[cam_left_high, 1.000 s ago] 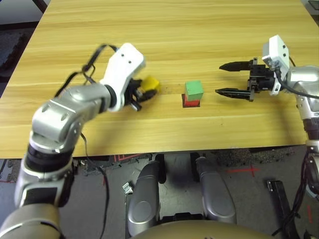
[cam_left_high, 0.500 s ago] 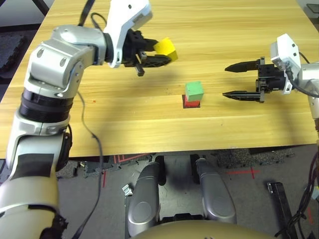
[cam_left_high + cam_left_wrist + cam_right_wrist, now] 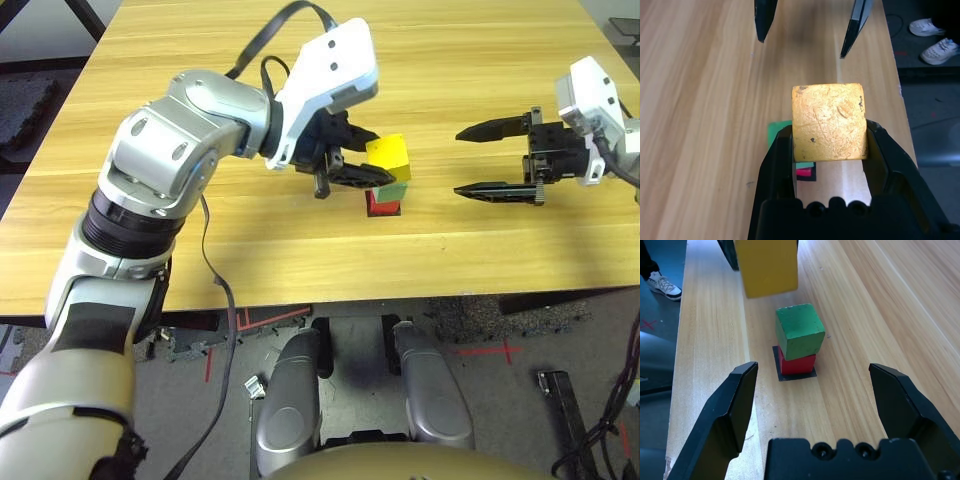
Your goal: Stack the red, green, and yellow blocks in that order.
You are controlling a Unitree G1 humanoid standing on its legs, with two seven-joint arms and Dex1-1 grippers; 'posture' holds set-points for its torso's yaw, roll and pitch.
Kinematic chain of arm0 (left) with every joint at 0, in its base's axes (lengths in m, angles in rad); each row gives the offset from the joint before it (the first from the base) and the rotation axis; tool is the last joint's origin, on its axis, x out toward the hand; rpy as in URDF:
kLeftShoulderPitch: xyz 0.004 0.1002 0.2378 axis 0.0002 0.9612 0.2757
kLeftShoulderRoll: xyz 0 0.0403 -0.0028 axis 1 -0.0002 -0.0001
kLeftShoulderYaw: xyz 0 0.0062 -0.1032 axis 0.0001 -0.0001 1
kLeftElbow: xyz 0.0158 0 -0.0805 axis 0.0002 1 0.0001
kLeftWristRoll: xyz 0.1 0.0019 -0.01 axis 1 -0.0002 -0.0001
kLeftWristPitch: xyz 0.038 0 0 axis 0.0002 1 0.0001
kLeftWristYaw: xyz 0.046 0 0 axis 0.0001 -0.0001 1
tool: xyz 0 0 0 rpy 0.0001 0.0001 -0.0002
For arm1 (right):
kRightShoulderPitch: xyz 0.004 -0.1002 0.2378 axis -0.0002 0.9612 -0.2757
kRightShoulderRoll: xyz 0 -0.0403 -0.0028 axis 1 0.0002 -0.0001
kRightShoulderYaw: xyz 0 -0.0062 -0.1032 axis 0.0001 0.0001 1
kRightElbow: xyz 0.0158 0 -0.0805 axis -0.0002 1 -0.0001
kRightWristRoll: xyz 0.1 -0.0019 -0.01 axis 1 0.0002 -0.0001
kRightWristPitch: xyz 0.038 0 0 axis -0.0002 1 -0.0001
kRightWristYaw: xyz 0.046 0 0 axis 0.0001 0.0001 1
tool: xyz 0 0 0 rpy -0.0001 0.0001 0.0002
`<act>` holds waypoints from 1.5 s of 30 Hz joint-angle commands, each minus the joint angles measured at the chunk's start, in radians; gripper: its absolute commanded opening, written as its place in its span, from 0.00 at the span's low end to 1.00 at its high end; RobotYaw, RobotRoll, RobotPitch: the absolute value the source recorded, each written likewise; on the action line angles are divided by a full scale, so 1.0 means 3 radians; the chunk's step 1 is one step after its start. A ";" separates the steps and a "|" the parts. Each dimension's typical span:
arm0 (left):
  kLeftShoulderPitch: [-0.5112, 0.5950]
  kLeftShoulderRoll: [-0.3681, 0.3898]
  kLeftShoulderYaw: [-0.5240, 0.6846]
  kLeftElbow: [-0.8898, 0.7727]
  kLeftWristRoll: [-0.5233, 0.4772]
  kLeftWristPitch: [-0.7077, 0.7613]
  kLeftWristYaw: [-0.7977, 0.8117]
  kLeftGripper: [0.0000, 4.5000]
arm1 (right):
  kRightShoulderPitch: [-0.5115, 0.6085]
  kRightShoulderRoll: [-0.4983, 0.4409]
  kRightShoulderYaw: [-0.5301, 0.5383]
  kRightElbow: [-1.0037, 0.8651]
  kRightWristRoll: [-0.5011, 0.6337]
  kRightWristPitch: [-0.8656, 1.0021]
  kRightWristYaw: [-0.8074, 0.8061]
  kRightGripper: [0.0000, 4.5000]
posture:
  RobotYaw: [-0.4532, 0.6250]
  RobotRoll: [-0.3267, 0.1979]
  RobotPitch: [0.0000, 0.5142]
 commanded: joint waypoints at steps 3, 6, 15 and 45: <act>-0.0174 -0.0144 -0.0088 0.0345 0.0249 -0.0061 0.0150 0.43 | 0.0096 -0.0036 -0.0059 -0.0095 0.0035 0.0010 -0.0045 1.00 | 0.67 0.86 0.49; -0.0214 -0.0149 -0.0137 0.0420 0.0337 -0.0122 0.0107 0.43 | 0.0119 -0.0026 -0.0061 -0.0126 0.0052 0.0020 -0.0072 1.00 | 0.66 0.87 0.50; -0.0196 -0.0076 -0.0239 0.0192 0.0329 0.0016 -0.0094 0.43 | 0.0155 0.0008 -0.0056 -0.0106 0.0058 -0.0016 -0.0130 1.00 | 0.66 0.87 0.50; -0.0228 -0.0260 -0.0388 0.0365 0.0549 -0.0058 -0.0115 0.43 | 0.0180 0.0070 -0.0040 -0.0203 0.0087 0.0049 -0.0179 1.00 | 0.66 0.88 0.53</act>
